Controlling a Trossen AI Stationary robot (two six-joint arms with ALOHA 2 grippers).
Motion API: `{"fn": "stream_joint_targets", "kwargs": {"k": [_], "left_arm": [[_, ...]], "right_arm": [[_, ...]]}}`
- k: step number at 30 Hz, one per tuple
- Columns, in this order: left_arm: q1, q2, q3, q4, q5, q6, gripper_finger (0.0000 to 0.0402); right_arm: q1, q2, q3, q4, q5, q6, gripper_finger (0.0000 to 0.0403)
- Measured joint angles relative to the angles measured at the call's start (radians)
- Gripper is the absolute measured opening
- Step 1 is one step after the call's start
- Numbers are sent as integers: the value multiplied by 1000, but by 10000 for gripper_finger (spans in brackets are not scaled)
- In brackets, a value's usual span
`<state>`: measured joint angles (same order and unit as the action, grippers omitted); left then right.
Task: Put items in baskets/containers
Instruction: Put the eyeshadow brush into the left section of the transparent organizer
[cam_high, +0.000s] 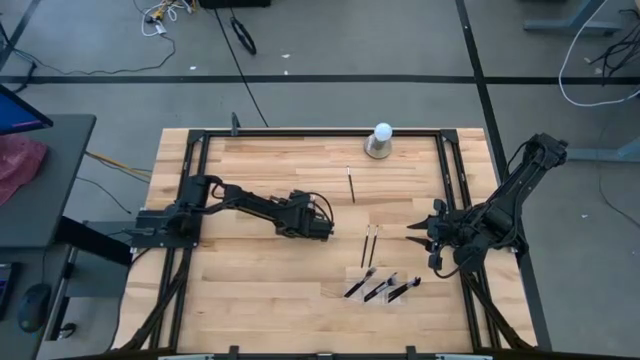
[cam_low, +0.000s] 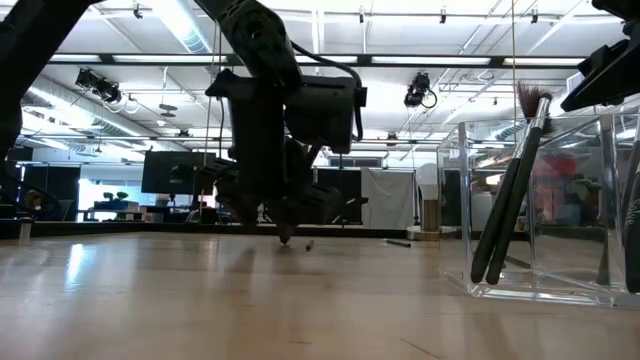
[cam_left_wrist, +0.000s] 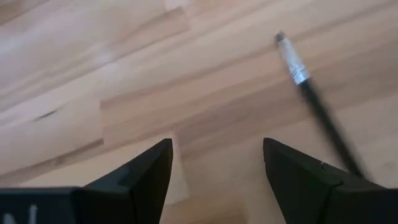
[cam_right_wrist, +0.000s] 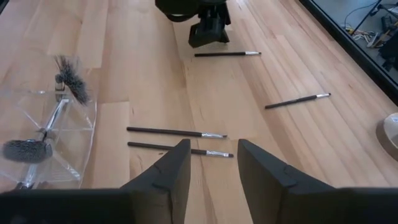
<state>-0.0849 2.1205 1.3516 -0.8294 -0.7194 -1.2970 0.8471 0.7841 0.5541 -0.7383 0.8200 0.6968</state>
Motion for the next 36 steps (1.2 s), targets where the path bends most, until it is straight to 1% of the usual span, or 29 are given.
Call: {"fn": "stream_joint_targets", "kwargs": {"k": [3,6,8,11,15,17,19,24,31,36], "left_arm": [[-7,-20,-2,1,-20,0,254],[-34,-41,-1,79,-89,0,254],[-59,-42,0,202,-139,26,254],[-86,-28,1,354,-185,76,254],[-90,31,1,518,-208,134,254],[-78,68,1,576,-195,158,254],[-62,101,0,612,-160,181,254],[-37,119,5,590,-137,235,242],[-36,102,5,519,-60,294,190],[-42,98,5,505,41,345,150]], "right_arm": [[0,0,0,3,0,0,134],[0,0,0,8,0,-2,134],[0,0,0,11,0,-2,134],[0,0,1,16,1,-8,134],[0,0,1,32,2,-21,134],[0,0,1,49,2,-36,134],[0,0,1,61,2,-49,134],[0,0,1,70,0,-61,134],[0,0,1,71,0,-61,134],[0,0,1,71,-1,-61,134]]}}
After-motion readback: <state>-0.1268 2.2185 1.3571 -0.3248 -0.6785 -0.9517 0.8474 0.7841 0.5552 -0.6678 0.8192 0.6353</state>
